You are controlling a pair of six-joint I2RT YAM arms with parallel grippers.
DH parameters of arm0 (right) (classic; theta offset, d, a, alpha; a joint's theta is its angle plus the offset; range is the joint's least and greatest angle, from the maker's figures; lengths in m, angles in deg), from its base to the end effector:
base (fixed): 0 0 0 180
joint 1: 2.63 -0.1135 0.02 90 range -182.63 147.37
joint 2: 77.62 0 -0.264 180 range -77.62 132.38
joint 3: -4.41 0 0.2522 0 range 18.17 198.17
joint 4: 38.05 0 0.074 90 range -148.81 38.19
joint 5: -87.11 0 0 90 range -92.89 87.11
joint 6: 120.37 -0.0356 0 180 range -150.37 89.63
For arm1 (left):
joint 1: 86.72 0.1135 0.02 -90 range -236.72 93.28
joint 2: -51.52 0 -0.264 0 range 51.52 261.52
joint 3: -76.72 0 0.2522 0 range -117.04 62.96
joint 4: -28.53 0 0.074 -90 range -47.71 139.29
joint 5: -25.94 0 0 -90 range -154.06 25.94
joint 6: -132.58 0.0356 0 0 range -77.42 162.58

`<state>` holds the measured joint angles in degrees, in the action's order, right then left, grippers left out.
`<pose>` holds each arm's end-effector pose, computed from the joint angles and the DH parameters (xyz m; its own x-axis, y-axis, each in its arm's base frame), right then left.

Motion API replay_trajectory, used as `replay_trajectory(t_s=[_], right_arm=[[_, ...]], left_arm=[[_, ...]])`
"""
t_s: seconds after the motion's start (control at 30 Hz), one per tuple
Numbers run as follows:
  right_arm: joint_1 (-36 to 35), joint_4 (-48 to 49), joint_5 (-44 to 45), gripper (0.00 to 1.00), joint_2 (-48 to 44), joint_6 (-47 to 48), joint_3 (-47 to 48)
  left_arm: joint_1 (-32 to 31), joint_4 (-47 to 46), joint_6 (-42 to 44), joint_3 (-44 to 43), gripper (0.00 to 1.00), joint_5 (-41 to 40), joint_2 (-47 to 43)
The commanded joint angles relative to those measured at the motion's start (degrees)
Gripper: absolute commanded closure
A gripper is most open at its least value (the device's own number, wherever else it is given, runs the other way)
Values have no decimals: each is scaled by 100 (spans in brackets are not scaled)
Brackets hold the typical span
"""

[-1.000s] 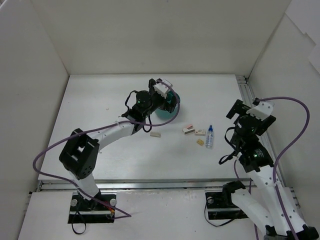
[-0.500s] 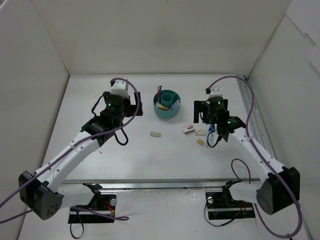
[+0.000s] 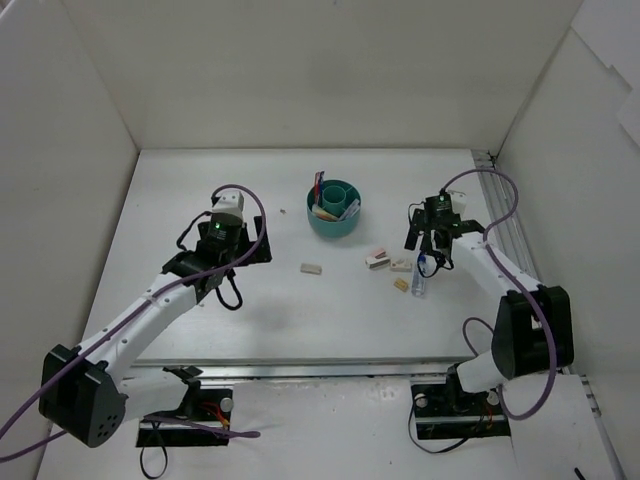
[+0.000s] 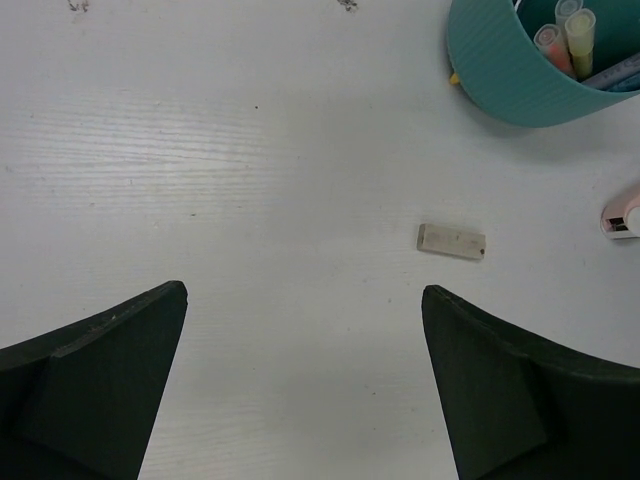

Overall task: Sort the stationery into containers
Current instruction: Pick up the stationery from the center of the board.

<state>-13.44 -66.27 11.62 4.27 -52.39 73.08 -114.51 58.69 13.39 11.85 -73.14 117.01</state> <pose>0.3058 0.0493 0.2454 -0.6016 0.2547 -0.7571 0.2464 0.9608 0.1273 0.2295 -0.1146 0.2951 -0.5613 -0.2486 -0.7894 0.0764 0.9342 -0.3485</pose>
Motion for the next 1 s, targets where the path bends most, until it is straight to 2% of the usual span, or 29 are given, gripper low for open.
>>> replay_trajectory(t_s=[0.0,0.17,0.3,0.4,0.47,0.5,0.6,0.8,0.87,0.9,0.97], right_arm=[[122,-48,-341,3,529,-233,370],[219,-22,-721,10,1250,-355,626],[298,-13,-756,21,1417,-452,521],[342,-5,-721,32,1497,-514,433],[386,22,-738,46,1576,-540,406],[395,57,-738,58,1576,-558,371],[430,127,-773,74,1602,-566,336],[457,198,-799,78,1532,-479,257],[466,207,-913,74,1593,-461,256],[474,198,-897,65,1620,-435,283],[474,207,-879,60,1602,-461,257]], left_arm=[[-7,29,-34,-513,0,99,235],[-7,47,10,-575,0,117,288],[-7,152,45,-567,0,-111,262],[-7,109,28,-523,0,-225,253],[-7,74,36,-522,0,-243,279],[-7,74,36,-523,0,-261,288],[-7,135,71,-601,0,-331,332],[-7,109,194,-663,0,-375,350],[-7,109,186,-663,0,-358,350],[-7,100,194,-663,0,-349,350],[-7,109,212,-681,0,-375,350]])
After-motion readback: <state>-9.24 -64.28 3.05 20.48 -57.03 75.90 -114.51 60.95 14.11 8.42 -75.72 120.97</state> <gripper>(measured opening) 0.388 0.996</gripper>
